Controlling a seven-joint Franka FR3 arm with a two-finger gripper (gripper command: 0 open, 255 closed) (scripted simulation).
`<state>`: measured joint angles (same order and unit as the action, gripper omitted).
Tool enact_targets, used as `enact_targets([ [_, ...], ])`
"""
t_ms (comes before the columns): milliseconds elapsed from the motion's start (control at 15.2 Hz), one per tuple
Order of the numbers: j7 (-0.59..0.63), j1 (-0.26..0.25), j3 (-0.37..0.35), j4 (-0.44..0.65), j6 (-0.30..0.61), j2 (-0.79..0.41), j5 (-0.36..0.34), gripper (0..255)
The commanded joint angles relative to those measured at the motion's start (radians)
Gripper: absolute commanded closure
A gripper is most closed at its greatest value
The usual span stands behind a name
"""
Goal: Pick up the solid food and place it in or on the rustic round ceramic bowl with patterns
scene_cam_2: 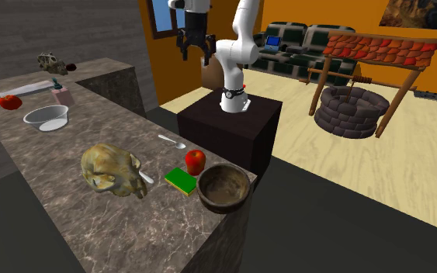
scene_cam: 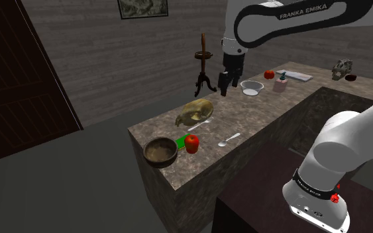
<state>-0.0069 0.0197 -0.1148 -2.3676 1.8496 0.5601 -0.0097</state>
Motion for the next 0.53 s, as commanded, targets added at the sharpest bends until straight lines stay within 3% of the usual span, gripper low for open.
enact_targets([
  [0,0.032,0.002,-0.017,0.001,0.053,-0.07,0.004,0],
  [462,0.135,0.012,-0.062,0.051,0.201,-0.325,-0.002,0],
])
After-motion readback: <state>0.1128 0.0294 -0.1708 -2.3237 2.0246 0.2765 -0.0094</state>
